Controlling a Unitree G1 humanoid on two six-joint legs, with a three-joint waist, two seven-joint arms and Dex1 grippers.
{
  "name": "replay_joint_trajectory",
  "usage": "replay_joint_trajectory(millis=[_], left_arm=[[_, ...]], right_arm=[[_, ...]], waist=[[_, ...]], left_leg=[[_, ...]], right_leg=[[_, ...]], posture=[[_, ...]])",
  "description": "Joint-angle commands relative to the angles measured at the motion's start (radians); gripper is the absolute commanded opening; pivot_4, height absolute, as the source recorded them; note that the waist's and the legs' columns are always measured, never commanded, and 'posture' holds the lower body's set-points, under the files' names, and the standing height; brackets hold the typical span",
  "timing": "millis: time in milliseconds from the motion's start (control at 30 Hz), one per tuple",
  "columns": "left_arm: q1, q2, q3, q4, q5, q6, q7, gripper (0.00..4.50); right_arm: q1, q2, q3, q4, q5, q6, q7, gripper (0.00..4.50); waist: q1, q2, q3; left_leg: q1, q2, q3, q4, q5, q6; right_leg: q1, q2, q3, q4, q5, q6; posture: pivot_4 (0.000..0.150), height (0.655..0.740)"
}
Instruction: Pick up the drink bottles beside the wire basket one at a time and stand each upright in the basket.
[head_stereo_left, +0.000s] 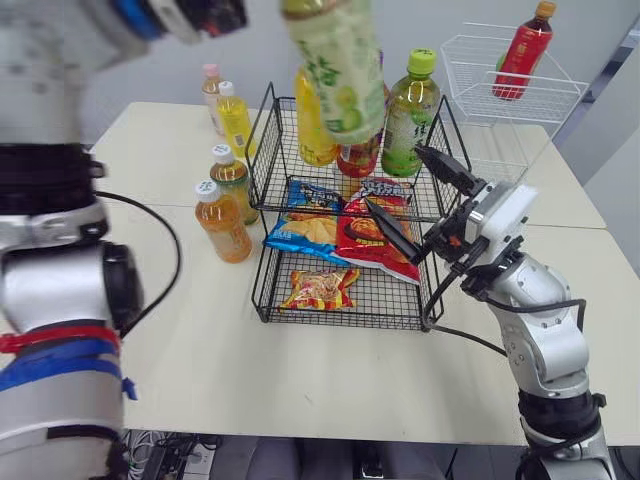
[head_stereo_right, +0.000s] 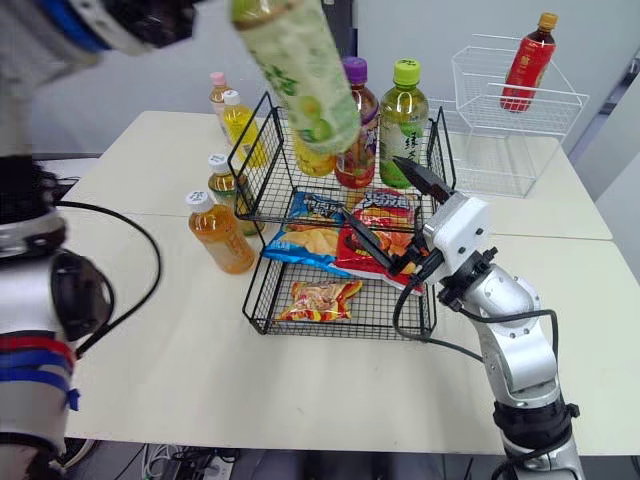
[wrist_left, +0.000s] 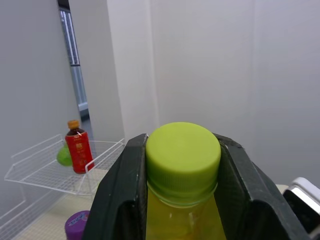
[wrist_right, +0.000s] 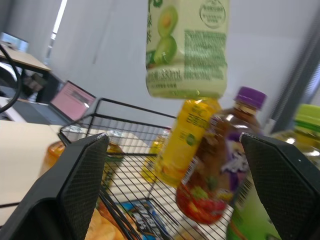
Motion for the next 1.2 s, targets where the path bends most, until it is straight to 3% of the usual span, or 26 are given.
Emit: replay_joint_trajectory(millis=[33, 267, 467, 800, 967, 1100, 1200], left_arm=[[-0.034, -0.078, -0.026, 0.053, 0.088, -0.108, -0.039, 1.36], [-0.051, -0.226, -0.090, 0.216, 0.257, -0.271, -0.099, 1.36], [-0.058, -0.287, -0.089, 0.298, 0.326, -0.327, -0.159, 1.36], [-0.063, -0.293, -0.049, 0.297, 0.352, -0.342, -0.189, 4.44], [-0.024, -0.236, 0.013, 0.158, 0.284, -0.228, -0.185, 4.48], [0.071, -0.158, 0.090, -0.044, 0.223, -0.103, -0.103, 4.48], [0.174, -0.078, 0.101, -0.176, 0.248, -0.086, -0.064, 4.48]], right_arm=[[0.042, 0.001, -0.025, -0.083, -0.040, -0.019, -0.055, 4.50], [0.093, 0.007, -0.018, -0.144, -0.087, 0.001, -0.120, 4.50], [0.105, 0.008, -0.012, -0.163, -0.106, 0.015, -0.142, 4.50], [0.107, 0.005, -0.008, -0.156, -0.096, 0.010, -0.134, 4.50], [0.088, 0.001, -0.002, -0.137, -0.063, 0.003, -0.097, 4.50], [0.060, -0.013, 0.013, -0.107, 0.008, 0.012, -0.022, 4.50], [0.028, -0.022, 0.017, -0.078, 0.055, 0.017, 0.024, 4.50]], waist=[[-0.003, 0.000, 0.000], [-0.008, 0.002, 0.001], [-0.008, 0.002, 0.001], [-0.008, 0.002, 0.001], [-0.016, 0.002, 0.001], [-0.027, 0.002, 0.001], [-0.030, 0.002, 0.001]], left_leg=[[0.000, 0.000, 0.000, 0.000, 0.000, 0.000], [0.000, 0.000, 0.001, -0.001, 0.000, 0.000], [0.000, 0.000, 0.001, 0.000, 0.000, 0.000], [0.000, 0.000, 0.001, 0.000, 0.000, 0.000], [0.001, 0.000, 0.000, 0.000, 0.000, 0.000], [0.001, 0.000, 0.000, 0.000, 0.000, 0.000], [0.003, 0.000, 0.001, 0.001, 0.000, 0.000]], right_leg=[[0.000, 0.000, 0.000, 0.000, 0.000, 0.000], [-0.002, 0.001, 0.002, 0.000, 0.000, 0.000], [-0.002, 0.001, 0.002, 0.000, 0.000, 0.000], [-0.001, 0.001, 0.002, 0.000, 0.000, 0.000], [0.000, 0.002, 0.002, 0.000, 0.000, 0.000], [0.000, 0.001, 0.002, 0.001, 0.000, 0.000], [0.000, 0.001, 0.003, 0.004, 0.000, 0.000]], posture=[[0.150, 0.7400], [0.150, 0.7400], [0.150, 0.7400], [0.150, 0.7400], [0.150, 0.7400], [0.150, 0.7400], [0.150, 0.7400]])
